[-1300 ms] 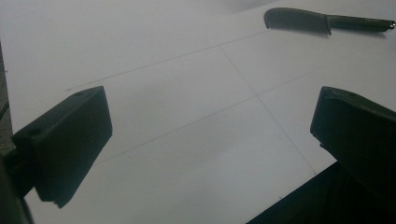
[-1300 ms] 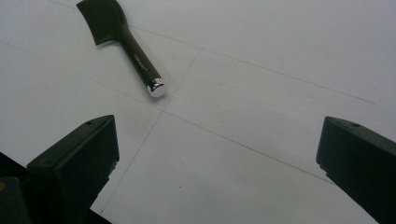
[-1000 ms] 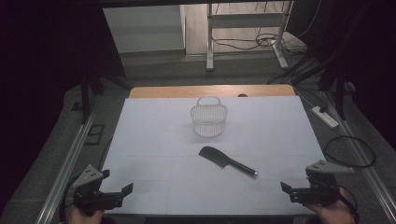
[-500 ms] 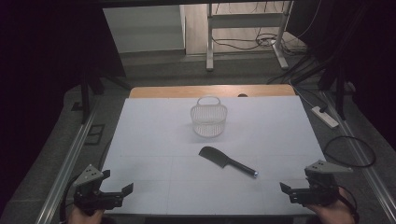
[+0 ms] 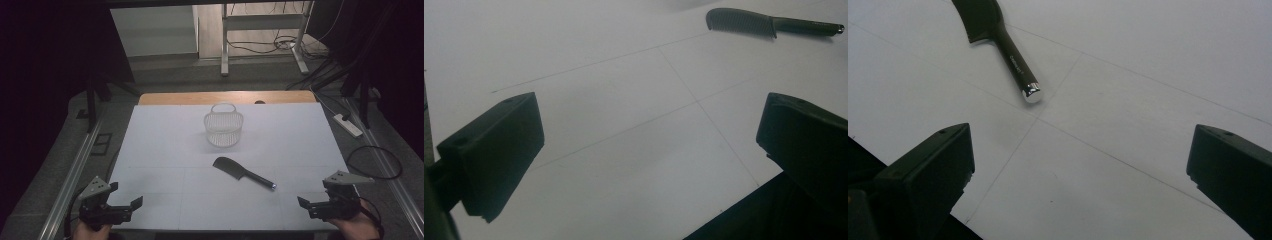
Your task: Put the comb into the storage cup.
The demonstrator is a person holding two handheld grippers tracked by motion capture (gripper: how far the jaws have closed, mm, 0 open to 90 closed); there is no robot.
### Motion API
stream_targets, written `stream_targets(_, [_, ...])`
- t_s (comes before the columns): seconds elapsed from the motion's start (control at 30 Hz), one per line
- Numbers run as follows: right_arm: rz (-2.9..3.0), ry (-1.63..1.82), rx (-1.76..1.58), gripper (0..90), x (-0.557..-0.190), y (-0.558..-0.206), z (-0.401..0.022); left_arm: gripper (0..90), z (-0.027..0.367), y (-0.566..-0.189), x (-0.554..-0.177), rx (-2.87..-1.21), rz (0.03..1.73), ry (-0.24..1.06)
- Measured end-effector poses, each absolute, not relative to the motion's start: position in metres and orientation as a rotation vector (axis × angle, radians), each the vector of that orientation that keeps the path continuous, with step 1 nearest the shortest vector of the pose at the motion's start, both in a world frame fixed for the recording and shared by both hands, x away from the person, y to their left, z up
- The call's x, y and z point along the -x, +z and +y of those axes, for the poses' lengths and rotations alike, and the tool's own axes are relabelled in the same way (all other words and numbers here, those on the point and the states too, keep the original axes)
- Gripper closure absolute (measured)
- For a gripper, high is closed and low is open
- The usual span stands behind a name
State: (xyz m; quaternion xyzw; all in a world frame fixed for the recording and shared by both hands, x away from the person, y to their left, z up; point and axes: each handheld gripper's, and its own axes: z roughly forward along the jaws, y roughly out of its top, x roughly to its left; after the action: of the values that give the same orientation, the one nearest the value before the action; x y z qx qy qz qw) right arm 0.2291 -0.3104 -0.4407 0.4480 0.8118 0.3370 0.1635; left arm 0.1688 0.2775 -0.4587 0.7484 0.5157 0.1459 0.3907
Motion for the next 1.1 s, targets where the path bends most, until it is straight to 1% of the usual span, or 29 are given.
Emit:
stream_targets(0.33, [2.367, 0.996, -1.241, 0.0, -0.233, -0.438, -0.306, 0.0, 0.278, -0.459, -0.169, -1.898, 1.313, 0.368])
stream_targets(1.1, [2.436, 0.951, -1.188, 0.0, -0.25, -0.439, -0.292, 0.0, 0.279, -0.459, -0.17, -1.894, 1.317, 0.35])
